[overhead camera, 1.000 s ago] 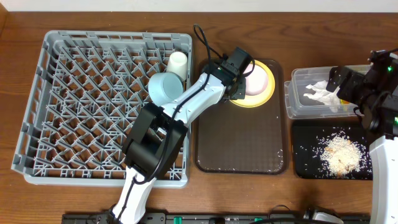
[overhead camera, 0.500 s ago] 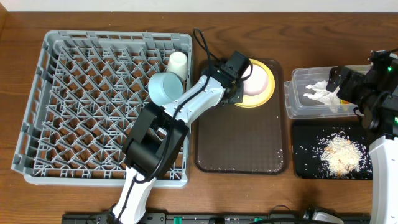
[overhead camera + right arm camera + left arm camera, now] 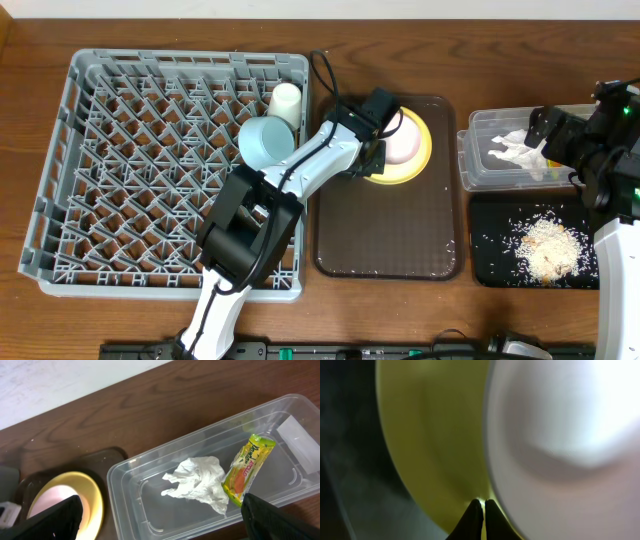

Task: Sort waste into correct bins and load items into the dishwasher rack
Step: 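Lower the left gripper onto the pink bowl rim and grasp it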

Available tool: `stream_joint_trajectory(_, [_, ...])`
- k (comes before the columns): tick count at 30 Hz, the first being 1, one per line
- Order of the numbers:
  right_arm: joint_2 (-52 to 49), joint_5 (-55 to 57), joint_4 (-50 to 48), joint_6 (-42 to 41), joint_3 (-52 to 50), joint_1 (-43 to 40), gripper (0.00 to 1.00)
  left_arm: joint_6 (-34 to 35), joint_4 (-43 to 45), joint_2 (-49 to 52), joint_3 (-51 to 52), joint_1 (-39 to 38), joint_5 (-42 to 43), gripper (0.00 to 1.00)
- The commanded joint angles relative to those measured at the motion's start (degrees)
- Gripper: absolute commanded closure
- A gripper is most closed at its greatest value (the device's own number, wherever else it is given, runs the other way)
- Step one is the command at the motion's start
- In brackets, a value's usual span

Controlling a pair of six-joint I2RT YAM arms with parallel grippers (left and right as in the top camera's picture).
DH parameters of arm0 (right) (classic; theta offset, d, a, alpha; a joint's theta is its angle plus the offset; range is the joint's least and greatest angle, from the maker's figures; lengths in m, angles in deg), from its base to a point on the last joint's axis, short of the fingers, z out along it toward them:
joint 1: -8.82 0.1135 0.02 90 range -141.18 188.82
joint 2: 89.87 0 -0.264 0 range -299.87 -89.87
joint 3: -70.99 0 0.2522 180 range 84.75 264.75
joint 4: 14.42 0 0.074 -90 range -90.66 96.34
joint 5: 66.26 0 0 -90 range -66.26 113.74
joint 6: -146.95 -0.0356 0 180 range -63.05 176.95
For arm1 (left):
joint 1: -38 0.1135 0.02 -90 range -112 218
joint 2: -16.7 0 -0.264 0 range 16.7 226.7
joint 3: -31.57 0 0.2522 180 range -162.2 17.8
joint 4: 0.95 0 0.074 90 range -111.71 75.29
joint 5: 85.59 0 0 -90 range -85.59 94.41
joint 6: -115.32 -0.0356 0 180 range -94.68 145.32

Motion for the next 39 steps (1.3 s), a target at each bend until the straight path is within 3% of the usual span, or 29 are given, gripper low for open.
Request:
stream_joint_trajectory(1, [0.15,-0.28,0.07,0.59,0.98,-0.22,0.01,0.11,-3.39,0.33,0.39,-0.04,0.31,0.91])
stream_joint_trajectory(14, [0.15,-0.28,0.07,0.59,0.98,-0.22,0.01,0.07,-17.62,-4.57,0.37,-5.6,1.38,0.9])
stream_joint_trajectory(19, [0.15,-0.28,0.07,0.59,0.98,-0.22,0.01,1.27,-21.59,-7.32,-0.61,-7.34,-7.82,0.86])
stream_joint_trajectory(22, [0.15,-0.26,0.07,0.59,0.98,-0.22,0.01,1.38,-21.68,-11.39,-1.05,-7.41,-8.24,0.84])
stream_joint_trajectory(25, [0.15,-0.28,0.07,0.59,0.98,-0.22,0.01,1.38,-19.69,-15.45,-1.07,-7.43,-8.02,0.75])
stream_joint_trajectory(28, [0.15,-0.28,0.07,0.59,0.98,-0.22,0.01,0.94,-14.64,-17.55,-1.07,-7.43,-6.99,0.5])
stream_joint_trajectory(29, [0.15,-0.28,0.07,0.59,0.98,-0.22,0.01,0.33,-12.81,-17.55,-1.07,-7.52,-6.21,0.48])
stream_joint_trajectory(34, [0.15,-0.28,0.07,0.59,0.98,-0.22,0.01,-2.99,-2.62,-15.06,-1.01,-8.83,-1.29,0.47])
stream_joint_trajectory(39, [0.15,-0.28,0.07,0.59,0.98,-0.22,0.01,-3.96,4.57,-10.73,-1.01,-10.67,-1.79,0.6])
